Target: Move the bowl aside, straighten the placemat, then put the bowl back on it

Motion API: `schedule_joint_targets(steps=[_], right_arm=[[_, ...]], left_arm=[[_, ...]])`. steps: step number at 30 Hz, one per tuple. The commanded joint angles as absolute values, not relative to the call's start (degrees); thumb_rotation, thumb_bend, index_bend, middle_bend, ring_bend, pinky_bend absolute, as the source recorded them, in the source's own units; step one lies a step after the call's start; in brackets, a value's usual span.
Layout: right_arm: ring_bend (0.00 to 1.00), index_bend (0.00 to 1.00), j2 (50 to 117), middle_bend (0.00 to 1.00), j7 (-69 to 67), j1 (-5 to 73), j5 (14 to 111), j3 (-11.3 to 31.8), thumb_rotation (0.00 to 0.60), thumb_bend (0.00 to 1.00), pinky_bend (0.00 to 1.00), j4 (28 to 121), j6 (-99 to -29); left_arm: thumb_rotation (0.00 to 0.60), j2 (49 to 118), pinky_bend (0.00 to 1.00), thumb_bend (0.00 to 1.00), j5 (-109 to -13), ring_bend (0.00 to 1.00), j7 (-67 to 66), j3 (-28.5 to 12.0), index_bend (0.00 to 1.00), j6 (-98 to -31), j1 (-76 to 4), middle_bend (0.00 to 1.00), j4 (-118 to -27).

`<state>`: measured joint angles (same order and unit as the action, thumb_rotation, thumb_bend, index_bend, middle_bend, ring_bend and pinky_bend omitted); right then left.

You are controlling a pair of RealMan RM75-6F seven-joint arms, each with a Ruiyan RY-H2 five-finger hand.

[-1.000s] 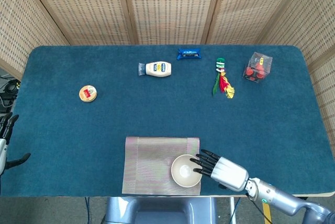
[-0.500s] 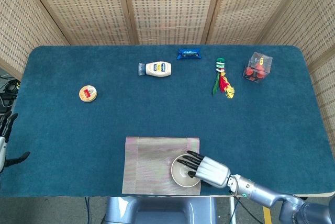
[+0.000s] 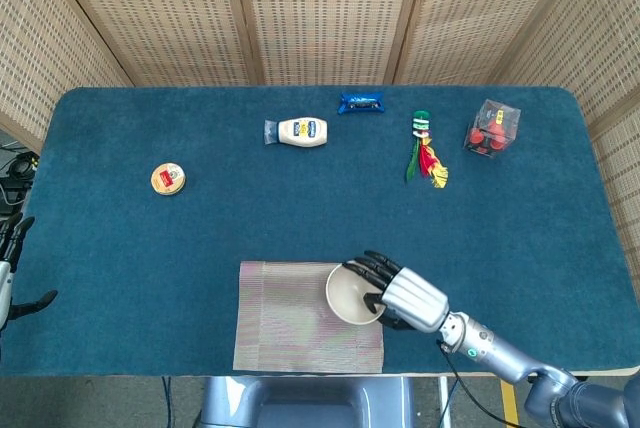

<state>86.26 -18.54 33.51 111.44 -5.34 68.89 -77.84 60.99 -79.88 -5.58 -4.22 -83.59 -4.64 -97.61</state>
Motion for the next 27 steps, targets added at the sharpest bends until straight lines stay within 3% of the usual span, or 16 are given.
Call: schedule_joint_targets(steps=[1,8,14,22,23,24,26,27], right_arm=[[0.00,0.75,84.42,0.02,-20.12,33.09,106.58,-1.36,0.600,0.60,0.00,67.14,-79.45],[0.00,0.75,83.39,0.01,-21.13,33.67,95.99,3.25,0.600,0.60,0.00,60.09,-72.45],[0.00,0.75,86.58,0.00,-17.12,34.12,85.36,5.85,0.600,0.60,0.00,50.92,-60.17],[0.00,0.74,89.86,0.00,-15.09,34.02,81.17,6.57,0.600,0.59,0.00,45.52,-55.04],[0.00,0.72,89.93,0.00,-15.06,34.06,81.09,6.45,0.600,0.58,0.00,45.29,-54.58],[0.00,0.63,89.94,0.00,-15.21,34.07,81.10,6.30,0.600,0.56,0.00,45.24,-54.24],[0.00,0.34,89.81,0.00,-15.56,34.05,81.21,6.04,0.600,0.40,0.00,45.35,-53.83],[0.00,0.16,89.55,0.00,-16.00,34.01,81.57,5.69,0.600,0.26,0.00,45.60,-53.73]], left_arm=[[0.600,60.97,0.00,0.00,-79.92,0.00,-5.60,-4.18,0.00,-83.57,-4.65,0.00,-97.68],[0.600,61.21,0.00,0.00,-80.12,0.00,-6.13,-4.11,0.00,-83.98,-4.58,0.00,-97.80],[0.600,61.18,0.00,0.00,-79.73,0.00,-6.00,-4.25,0.00,-83.77,-4.67,0.00,-97.72],[0.600,61.19,0.00,0.00,-78.98,0.00,-6.03,-4.44,0.00,-83.07,-4.98,0.00,-97.52],[0.600,61.19,0.00,0.00,-78.92,0.00,-6.02,-4.45,0.00,-83.00,-5.01,0.00,-97.52],[0.600,61.19,0.00,0.00,-78.84,0.00,-6.00,-4.47,0.00,-82.94,-5.03,0.00,-97.52],[0.600,61.17,0.00,0.00,-78.78,0.00,-5.97,-4.49,0.00,-82.90,-5.05,0.00,-97.51],[0.600,61.15,0.00,0.00,-78.74,0.00,-5.95,-4.52,0.00,-82.92,-5.04,0.00,-97.51]])
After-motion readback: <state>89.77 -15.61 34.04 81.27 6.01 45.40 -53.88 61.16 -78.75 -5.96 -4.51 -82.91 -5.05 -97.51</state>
